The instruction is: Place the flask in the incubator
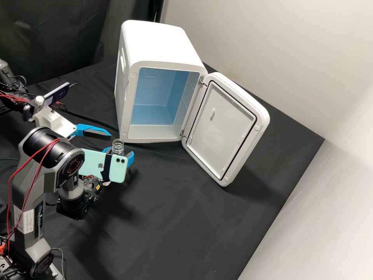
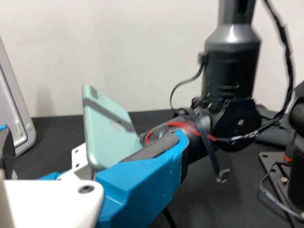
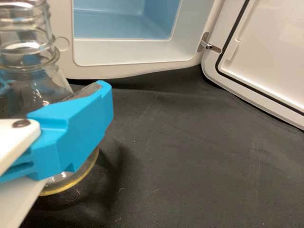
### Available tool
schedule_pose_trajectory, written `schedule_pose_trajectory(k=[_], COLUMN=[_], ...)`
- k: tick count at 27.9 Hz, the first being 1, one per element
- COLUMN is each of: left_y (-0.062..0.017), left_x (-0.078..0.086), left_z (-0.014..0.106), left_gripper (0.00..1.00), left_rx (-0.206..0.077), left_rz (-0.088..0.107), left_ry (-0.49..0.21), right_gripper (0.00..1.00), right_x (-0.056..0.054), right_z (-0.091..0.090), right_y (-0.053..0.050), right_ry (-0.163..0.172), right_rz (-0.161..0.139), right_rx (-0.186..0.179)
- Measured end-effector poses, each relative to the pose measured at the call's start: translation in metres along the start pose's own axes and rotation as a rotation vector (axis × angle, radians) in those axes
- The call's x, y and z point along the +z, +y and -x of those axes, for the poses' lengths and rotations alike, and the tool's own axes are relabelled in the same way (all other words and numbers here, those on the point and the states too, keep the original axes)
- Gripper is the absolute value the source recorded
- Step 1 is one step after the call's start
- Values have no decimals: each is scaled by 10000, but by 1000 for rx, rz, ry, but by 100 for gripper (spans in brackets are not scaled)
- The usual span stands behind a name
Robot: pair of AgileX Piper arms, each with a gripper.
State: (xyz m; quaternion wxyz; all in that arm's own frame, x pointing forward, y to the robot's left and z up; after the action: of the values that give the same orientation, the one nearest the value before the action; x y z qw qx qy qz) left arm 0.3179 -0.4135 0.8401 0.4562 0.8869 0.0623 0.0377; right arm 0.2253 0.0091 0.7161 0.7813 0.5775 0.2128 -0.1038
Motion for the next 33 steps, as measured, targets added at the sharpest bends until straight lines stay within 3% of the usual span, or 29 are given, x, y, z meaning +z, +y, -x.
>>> schedule_pose_trajectory(k=[1,8,16,23,29,33], left_y=[-17,-40,-29,-12,45,43], left_x=[-19,-53,-115,-162,-219,-243], left_z=[-20,-28,-25,-12,124,189], left_gripper=[100,100,100,100,100,100], left_rx=[-13,-29,-28,-28,-18,-20], left_rz=[1,0,-13,-7,0,-2], left_ry=[7,18,19,9,27,35], right_gripper=[0,0,0,0,0,0], right_x=[0,-13,-23,-33,-33,-33], right_z=[0,-2,-5,-9,-9,-9], right_y=[0,-7,-12,-23,-23,-25], right_ry=[0,5,5,-2,-2,-2], right_rz=[0,2,1,-5,-5,-4], right_rx=[0,-3,-3,-5,-5,-7])
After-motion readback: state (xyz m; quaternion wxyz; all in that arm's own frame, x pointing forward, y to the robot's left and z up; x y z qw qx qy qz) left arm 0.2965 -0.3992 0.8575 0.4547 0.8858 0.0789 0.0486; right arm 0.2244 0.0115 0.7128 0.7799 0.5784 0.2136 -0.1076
